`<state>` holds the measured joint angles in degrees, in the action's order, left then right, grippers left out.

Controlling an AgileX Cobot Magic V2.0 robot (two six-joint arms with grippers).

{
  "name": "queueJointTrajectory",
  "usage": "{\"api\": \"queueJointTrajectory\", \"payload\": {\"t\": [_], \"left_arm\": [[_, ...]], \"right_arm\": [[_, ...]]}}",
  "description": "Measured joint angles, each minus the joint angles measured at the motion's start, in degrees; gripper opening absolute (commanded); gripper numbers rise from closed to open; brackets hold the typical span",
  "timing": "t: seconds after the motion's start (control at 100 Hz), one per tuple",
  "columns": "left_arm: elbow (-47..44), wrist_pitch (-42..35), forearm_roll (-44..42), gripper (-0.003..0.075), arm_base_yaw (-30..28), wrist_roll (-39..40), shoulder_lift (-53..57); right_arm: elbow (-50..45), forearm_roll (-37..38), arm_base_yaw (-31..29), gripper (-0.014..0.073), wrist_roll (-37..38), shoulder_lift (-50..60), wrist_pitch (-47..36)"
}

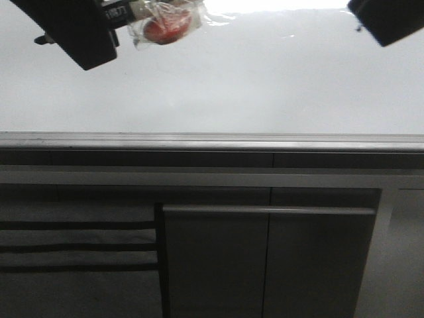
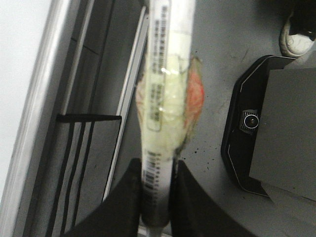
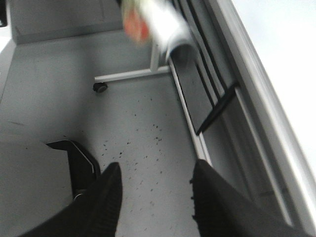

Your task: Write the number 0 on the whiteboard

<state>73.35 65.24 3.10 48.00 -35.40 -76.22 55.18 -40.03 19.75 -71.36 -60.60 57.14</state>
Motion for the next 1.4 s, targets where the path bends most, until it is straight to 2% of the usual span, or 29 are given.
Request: {"api": "queueJointTrajectory", "payload": {"t": [0.27,0.52,0.59,0.71,0.83,1.06,1.15,1.32,1.4], "left_arm": [[0.0,0.0,0.1,-0.0020,4.4,-0.2,0.0],[0.0,0.0,0.1,-0.0020,4.5,-0.2,0.0],[0.0,0.0,0.1,-0.0020,4.5,-0.2,0.0],[0.0,-0.3,0.1,-0.0020,4.5,-0.2,0.0],[0.0,-0.5,0.1,-0.0020,4.5,-0.4,0.0],[0.0,-0.5,0.0,-0.0015,4.5,-0.7,0.0],[0.0,-0.5,0.0,0.0062,4.5,-0.7,0.0],[0.0,-2.0,0.0,0.0348,4.5,-0.1,0.0],[0.0,-3.3,-0.1,0.0399,4.5,1.4,0.2]], "right_arm": [[6.0,-0.2,8.9,0.0299,-1.4,-6.0,-2.0],[6.5,-0.3,10.7,0.0297,-1.4,-8.0,-2.2],[6.5,-0.4,10.7,0.0263,-1.4,-8.0,-2.2],[6.5,-0.5,10.7,0.0130,-1.5,-8.0,-1.9],[6.6,-1.6,10.7,0.0043,-1.5,-8.0,-1.7],[6.6,-1.8,10.7,0.0015,-1.7,-8.0,-1.2],[6.6,-1.8,10.7,0.0015,-1.7,-8.0,-1.2],[6.6,-2.3,10.7,0.0015,-1.7,-8.0,-1.2],[6.6,-2.4,10.6,0.0015,-1.7,-8.0,-1.2]]}}
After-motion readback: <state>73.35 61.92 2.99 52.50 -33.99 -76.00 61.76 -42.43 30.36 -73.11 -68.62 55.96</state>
